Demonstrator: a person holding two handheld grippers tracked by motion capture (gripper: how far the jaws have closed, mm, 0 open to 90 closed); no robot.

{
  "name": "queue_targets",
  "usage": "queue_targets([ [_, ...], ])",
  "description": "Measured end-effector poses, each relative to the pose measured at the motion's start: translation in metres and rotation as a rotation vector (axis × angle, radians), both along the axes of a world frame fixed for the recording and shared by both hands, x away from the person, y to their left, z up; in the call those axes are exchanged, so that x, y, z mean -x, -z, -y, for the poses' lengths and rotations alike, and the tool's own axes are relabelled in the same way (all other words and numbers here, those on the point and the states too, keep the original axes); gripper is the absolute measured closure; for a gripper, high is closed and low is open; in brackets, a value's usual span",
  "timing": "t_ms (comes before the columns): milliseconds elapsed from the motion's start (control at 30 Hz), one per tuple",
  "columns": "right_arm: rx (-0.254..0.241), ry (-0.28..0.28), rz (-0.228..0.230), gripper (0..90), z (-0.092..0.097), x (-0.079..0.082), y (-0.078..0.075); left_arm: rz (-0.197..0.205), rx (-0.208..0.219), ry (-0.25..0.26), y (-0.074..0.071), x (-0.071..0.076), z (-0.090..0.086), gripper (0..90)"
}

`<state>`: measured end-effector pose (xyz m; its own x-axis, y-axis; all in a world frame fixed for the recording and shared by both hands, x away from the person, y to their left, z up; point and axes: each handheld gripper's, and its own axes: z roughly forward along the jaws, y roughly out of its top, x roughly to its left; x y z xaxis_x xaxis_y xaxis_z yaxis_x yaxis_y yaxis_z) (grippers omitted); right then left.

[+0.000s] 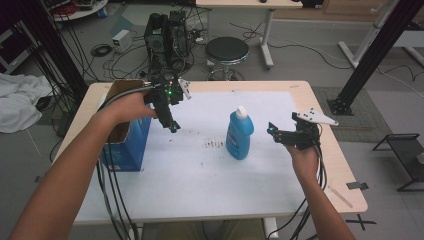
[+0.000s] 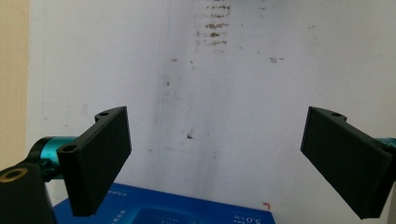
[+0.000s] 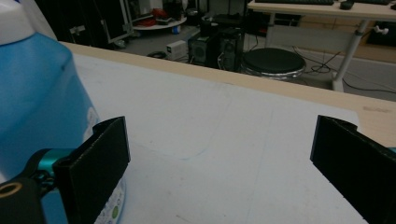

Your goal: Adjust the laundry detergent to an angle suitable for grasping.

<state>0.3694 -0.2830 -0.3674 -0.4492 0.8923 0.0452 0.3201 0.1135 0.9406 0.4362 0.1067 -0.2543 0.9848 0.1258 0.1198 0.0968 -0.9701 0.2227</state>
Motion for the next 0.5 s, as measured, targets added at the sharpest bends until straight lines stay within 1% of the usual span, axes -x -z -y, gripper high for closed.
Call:
queue_targets([
  [33,0.002,-0.002,0.003,3.7,-0.001,0.002,0.000,0.001,-0.003,0.002,0.000,0.000,0.000,8.5],
  [67,-0.009,0.001,-0.013,3.6,-0.003,0.005,0.000,0.002,-0.003,0.004,0.000,-0.001,0.000,8.5],
  [133,-0.003,-0.010,-0.002,3.4,-0.006,0.009,0.001,0.001,0.000,0.003,0.000,-0.001,0.000,8.5],
  [167,0.005,-0.025,0.008,3.4,-0.008,0.011,0.002,0.001,-0.003,0.004,0.000,-0.001,0.000,8.5],
  [233,0.000,-0.029,0.009,3.3,-0.011,0.014,0.003,0.002,-0.003,0.004,0.000,-0.001,0.000,8.5],
  [267,0.011,-0.035,0.032,3.3,-0.013,0.015,0.003,0.002,-0.003,0.004,0.000,-0.001,0.000,8.5],
  [333,0.007,-0.039,0.035,3.2,-0.017,0.019,0.003,0.002,-0.004,0.002,0.000,0.000,0.000,8.5],
  [433,0.019,-0.045,0.041,3.2,-0.023,0.024,0.003,0.005,0.000,0.002,0.000,0.000,0.000,8.5],
  [500,0.009,-0.051,0.036,3.2,-0.026,0.027,0.004,0.003,0.000,0.003,0.000,0.000,0.000,8.5],
])
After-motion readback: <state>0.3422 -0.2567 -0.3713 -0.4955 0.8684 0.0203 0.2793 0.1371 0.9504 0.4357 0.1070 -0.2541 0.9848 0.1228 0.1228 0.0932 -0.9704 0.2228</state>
